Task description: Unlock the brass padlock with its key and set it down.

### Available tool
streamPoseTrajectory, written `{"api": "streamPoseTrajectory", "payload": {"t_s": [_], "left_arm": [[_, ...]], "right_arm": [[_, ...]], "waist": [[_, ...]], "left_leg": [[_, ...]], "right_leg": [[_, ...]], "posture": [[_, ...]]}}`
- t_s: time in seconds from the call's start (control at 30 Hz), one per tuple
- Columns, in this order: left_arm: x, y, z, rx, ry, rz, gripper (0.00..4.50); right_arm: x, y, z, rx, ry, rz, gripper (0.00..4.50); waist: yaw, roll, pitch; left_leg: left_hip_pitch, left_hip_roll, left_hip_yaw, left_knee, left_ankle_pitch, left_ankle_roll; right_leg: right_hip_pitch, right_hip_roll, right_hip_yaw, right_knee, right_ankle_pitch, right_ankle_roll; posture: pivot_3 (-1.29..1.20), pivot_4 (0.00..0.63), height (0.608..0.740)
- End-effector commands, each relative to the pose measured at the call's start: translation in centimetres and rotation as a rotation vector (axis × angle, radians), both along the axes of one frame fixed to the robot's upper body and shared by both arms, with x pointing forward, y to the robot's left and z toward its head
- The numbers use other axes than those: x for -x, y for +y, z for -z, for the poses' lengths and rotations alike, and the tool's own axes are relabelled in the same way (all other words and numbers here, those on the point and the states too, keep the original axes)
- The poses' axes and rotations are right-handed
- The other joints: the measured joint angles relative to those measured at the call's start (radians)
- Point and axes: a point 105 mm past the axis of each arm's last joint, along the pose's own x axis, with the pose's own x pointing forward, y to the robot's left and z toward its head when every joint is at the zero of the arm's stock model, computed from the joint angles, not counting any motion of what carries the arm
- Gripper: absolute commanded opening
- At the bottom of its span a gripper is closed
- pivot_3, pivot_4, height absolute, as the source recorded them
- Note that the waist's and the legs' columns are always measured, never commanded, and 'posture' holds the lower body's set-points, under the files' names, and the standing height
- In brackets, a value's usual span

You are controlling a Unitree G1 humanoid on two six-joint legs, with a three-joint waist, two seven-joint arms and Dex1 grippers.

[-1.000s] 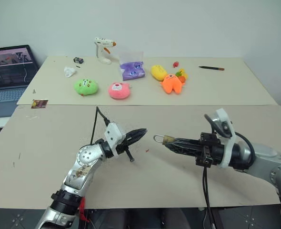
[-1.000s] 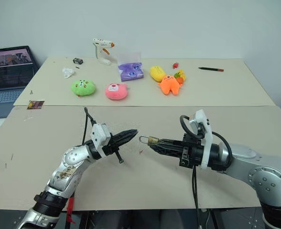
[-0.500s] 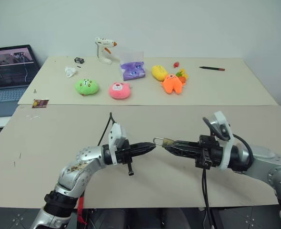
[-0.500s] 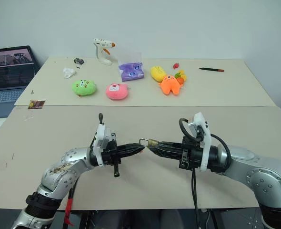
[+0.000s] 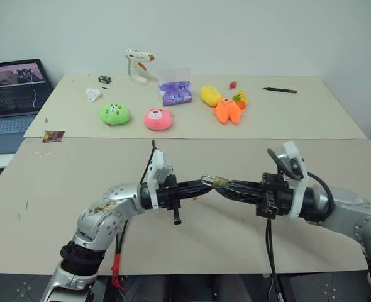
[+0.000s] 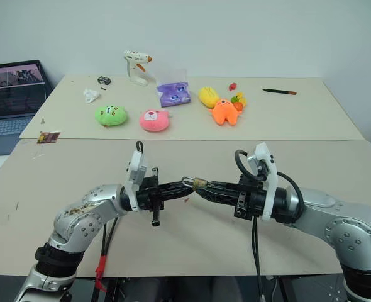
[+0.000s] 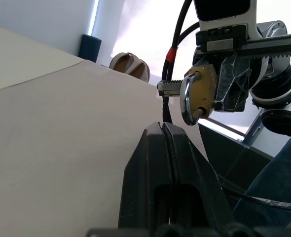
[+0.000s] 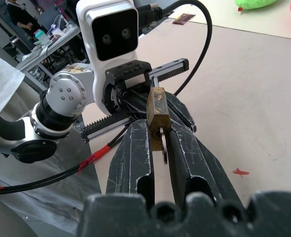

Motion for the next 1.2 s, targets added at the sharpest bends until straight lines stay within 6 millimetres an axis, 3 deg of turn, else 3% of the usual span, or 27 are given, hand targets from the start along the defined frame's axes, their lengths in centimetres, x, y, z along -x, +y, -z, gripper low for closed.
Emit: {"api": "streamPoseTrajectory", "payload": {"t_s": [0.03,0.6,1.2], "left_arm": [[0.9,-0.3,-1.8,0.036,-0.044,0.056,0.06],[1.3,-0.1,-2.4,0.043,-0.033,0.062,0.06],[0.8,-0.3,-2.4,0.065,-0.029,0.012,0.06]], "right_arm": [[0.1,-0.1,-0.6,-0.001,-0.022,-0.015,0.31],[-0.8,-1.2,0.5,0.035,-0.007,0.015,0.31],[0.4,-0.9,1.5,0.049,0.025,-0.005,0.31]], "waist": [[0.0,0.0,0.0],[0.0,0.0,0.0],[0.0,0.0,0.0]], "left_leg": [[0.0,0.0,0.0,0.0,0.0,0.0],[0.0,0.0,0.0,0.0,0.0,0.0],[0.0,0.0,0.0,0.0,0.0,0.0]], "right_leg": [[0.0,0.0,0.0,0.0,0.0,0.0],[0.0,0.0,0.0,0.0,0.0,0.0],[0.0,0.0,0.0,0.0,0.0,0.0]], "posture": [[0.0,0.15,0.739],[0.0,0.15,0.739],[0.0,0.15,0.739]]}}
